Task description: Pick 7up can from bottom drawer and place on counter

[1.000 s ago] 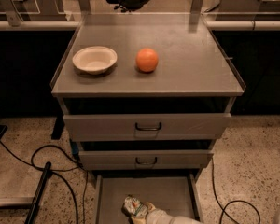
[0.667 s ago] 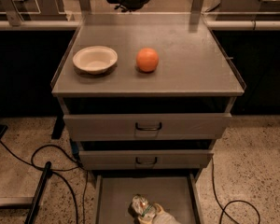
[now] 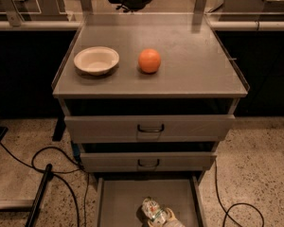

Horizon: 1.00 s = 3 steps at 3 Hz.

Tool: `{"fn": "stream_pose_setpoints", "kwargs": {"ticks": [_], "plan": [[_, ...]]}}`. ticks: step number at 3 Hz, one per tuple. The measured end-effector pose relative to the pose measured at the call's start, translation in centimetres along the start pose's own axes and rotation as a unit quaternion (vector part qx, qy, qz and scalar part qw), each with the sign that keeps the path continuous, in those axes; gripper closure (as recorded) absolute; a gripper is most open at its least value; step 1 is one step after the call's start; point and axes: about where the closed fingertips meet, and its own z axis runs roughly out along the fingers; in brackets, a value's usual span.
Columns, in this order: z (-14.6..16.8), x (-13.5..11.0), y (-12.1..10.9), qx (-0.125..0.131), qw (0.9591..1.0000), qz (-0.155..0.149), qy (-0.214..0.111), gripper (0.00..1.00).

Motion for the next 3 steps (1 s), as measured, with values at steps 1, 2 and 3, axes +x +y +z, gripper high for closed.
{"fn": "stream_pose_setpoints", "kwargs": {"ticks": [1,2,3], "plan": [[-0.7,-0.8,-0.2,0.005,1.0000,-0.002,-0.004,1.00],[-3.4,-2.5,-1.0,0.030,0.9995,0.002,-0.011,1.00],[-6.7,-4.1,-1.7,0.066,0.9977,0.009,-0.015,1.00]]}}
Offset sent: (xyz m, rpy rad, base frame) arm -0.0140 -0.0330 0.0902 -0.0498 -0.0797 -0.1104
